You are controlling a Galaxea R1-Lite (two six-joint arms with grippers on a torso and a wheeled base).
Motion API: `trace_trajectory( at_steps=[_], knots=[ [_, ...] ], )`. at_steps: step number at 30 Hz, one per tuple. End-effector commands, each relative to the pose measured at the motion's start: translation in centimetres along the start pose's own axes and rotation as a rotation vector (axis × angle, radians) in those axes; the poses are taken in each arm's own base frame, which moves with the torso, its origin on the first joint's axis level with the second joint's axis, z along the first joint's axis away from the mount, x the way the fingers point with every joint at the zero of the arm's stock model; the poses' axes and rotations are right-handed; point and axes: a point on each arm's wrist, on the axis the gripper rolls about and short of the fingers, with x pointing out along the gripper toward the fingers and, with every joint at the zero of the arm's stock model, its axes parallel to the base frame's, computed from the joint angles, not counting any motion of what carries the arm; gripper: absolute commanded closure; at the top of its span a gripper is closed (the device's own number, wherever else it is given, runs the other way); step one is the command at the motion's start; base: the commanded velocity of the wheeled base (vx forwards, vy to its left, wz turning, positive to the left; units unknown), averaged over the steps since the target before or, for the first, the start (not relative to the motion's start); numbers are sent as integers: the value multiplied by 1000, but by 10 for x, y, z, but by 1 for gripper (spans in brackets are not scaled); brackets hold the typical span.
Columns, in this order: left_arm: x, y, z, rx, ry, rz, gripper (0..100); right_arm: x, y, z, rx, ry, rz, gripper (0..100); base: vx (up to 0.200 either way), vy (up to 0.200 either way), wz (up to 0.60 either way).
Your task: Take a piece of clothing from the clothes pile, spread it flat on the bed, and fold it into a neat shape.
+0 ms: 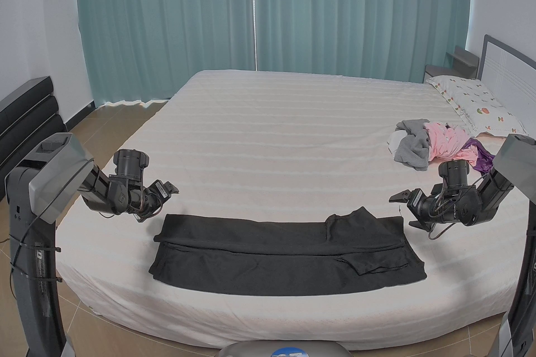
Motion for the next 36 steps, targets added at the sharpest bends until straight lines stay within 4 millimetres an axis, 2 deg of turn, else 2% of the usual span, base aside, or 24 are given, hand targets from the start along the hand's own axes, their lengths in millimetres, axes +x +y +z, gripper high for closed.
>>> trace_trajectory(
  at_steps=[1, 19, 20, 28, 36],
  knots=[
    [22, 4, -6, -43, 16, 8, 0, 15, -12, -3, 26, 14, -18, 0, 0, 0, 0],
    [30, 3, -21, 9, 52, 18, 0, 22, -17, -5, 26, 7, -17, 0, 0, 0, 0],
    [30, 3, -22, 10, 53, 18, 100, 22, -18, -5, 28, 7, -18, 0, 0, 0, 0],
    [30, 3, -19, 3, 35, 26, 100, 20, -19, -4, 34, -6, -30, 0, 0, 0, 0],
    [29, 5, -17, -17, -10, 71, 100, 16, -29, 7, 56, -36, -47, 0, 0, 0, 0]
  ],
)
